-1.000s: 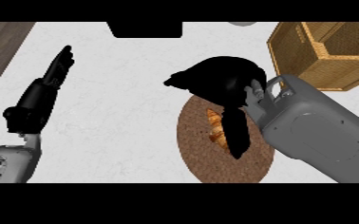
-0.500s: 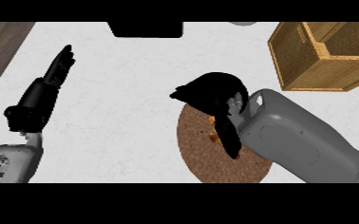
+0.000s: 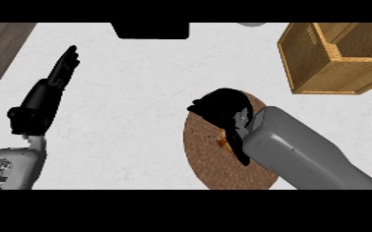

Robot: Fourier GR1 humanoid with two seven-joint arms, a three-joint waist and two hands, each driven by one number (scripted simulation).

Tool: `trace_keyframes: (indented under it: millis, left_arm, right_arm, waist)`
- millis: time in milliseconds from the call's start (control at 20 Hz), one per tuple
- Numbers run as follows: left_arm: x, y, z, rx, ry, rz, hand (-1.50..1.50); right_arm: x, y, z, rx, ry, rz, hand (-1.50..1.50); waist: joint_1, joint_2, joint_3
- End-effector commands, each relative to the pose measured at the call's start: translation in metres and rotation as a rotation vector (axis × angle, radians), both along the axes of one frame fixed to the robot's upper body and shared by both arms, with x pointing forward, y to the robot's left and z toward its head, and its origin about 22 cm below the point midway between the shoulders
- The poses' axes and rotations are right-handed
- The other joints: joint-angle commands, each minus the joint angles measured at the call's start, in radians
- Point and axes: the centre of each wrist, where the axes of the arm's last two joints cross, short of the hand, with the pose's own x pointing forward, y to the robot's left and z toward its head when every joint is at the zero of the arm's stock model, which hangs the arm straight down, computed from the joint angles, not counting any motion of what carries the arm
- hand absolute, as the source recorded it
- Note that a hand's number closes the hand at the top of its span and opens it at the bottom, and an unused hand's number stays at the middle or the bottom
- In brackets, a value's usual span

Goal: Pick the croissant from the placemat and place it in the basket

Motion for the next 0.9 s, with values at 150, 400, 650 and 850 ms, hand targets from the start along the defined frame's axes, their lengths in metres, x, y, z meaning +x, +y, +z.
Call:
trace_keyframes:
  millis: [150,400,650,850]
  left_arm:
    - [0.005,0.008,0.011,0.021,0.000,0.007,0.00]
    - [-0.002,0.007,-0.006,0.019,-0.014,0.020,0.00]
    - [-0.008,-0.010,-0.002,-0.008,-0.011,0.001,0.00]
    - [-0.001,0.003,0.011,0.021,-0.011,0.012,0.00]
  right_arm:
    - [-0.010,-0.004,-0.018,0.013,-0.022,-0.014,-1.50]
    - [-0.011,-0.018,-0.055,0.040,-0.048,0.020,-1.50]
    - [0.003,-0.026,-0.057,0.054,-0.053,0.006,-1.50]
    - [0.012,-0.033,-0.059,0.061,-0.025,-0.020,-1.50]
  waist:
    - [-0.004,-0.002,0.000]
    - [-0.002,0.000,0.000]
    - [0.000,-0.001,0.000]
    - [-0.001,-0.001,0.000]
